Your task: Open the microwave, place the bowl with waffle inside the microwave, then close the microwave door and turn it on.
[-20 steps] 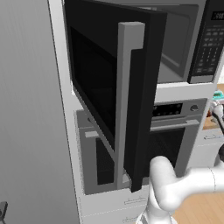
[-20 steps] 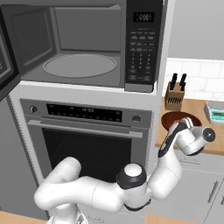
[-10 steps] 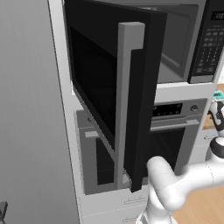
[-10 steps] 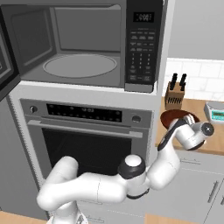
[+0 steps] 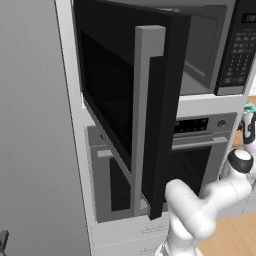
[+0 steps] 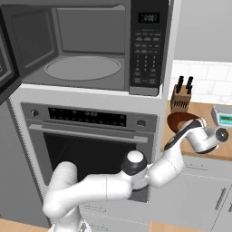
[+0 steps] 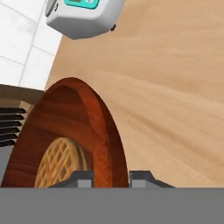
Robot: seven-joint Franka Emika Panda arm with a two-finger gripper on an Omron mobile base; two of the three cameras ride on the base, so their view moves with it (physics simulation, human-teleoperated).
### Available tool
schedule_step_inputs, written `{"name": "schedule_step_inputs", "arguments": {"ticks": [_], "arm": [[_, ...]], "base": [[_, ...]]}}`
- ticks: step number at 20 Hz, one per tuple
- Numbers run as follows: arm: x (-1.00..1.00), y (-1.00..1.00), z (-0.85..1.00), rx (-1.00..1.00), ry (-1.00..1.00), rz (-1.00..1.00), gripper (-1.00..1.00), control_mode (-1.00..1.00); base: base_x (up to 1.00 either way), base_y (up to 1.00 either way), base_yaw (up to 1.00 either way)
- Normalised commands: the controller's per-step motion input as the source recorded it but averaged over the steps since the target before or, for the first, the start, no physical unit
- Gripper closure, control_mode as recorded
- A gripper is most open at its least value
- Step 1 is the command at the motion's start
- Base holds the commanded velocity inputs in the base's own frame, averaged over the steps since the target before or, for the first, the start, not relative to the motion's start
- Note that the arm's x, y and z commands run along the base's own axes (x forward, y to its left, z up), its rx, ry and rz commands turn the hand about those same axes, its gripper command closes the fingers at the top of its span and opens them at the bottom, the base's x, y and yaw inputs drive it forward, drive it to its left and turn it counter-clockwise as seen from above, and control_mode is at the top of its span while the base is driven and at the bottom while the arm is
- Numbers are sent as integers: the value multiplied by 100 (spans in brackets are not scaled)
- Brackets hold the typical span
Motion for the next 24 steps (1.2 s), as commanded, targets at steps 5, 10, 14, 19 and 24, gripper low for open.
{"name": "schedule_step_inputs", "arguments": {"ticks": [5, 10, 14, 19, 24], "arm": [[-4, -11, -7, 6, -8, 21, 100, -100], [-47, -58, 0, 0, -5, 22, 100, -100], [-72, -65, 0, 0, -7, 6, 100, -100], [-86, -69, 4, 0, -12, 0, 100, -100], [-94, -74, 10, 0, -10, 0, 100, -100]], "base": [[0, 0, 0], [0, 0, 0], [0, 0, 0], [0, 0, 0], [0, 0, 0]]}}
